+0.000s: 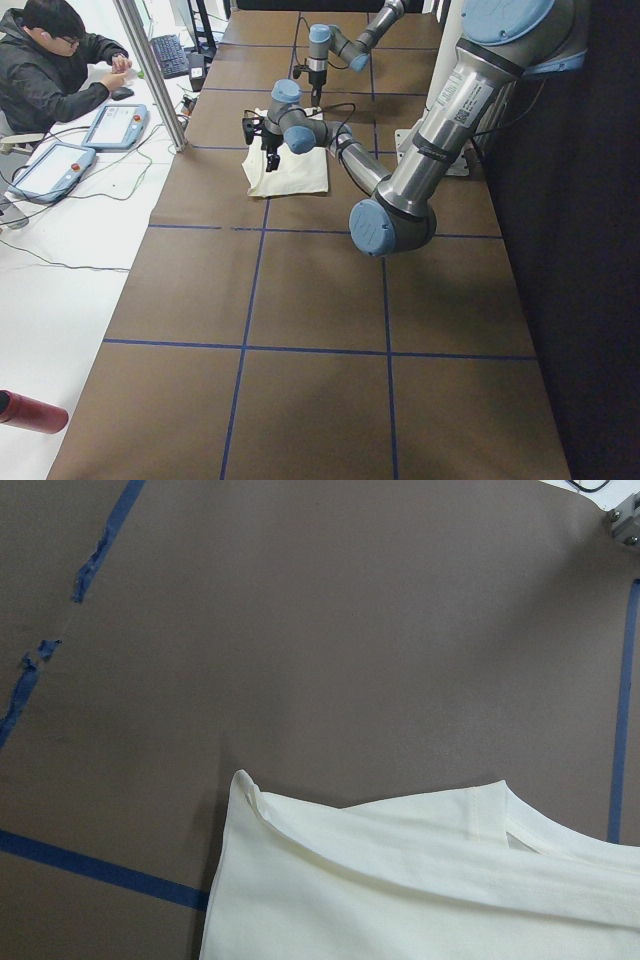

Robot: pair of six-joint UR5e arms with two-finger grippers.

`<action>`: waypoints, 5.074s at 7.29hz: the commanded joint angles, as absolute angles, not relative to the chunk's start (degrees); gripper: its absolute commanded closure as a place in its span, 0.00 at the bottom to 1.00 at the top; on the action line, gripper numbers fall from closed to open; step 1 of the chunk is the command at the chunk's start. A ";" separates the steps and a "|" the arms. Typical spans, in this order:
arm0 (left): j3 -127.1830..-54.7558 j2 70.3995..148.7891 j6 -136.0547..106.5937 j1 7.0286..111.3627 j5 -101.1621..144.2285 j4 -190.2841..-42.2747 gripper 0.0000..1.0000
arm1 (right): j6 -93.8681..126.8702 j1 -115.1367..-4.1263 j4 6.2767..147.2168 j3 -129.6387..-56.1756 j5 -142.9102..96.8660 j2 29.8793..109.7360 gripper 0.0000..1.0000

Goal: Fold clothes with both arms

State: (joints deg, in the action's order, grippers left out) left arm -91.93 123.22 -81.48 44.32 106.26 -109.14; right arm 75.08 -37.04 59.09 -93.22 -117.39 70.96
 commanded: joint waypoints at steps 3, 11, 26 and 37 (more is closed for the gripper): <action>-92.02 123.22 -81.65 43.68 106.17 -109.51 0.07 | 74.45 -37.53 58.98 -98.16 -118.57 75.31 1.00; -95.09 123.40 -82.88 41.49 106.00 -109.51 0.05 | 78.99 -14.78 58.27 -124.63 -119.17 106.70 0.16; -98.79 121.38 -112.50 18.37 101.16 -106.61 0.39 | 79.80 -37.00 54.23 -121.90 -118.74 92.20 0.00; -93.81 122.33 -97.07 31.43 101.34 -107.04 1.00 | 79.80 -38.32 54.32 -121.90 -119.00 92.29 0.00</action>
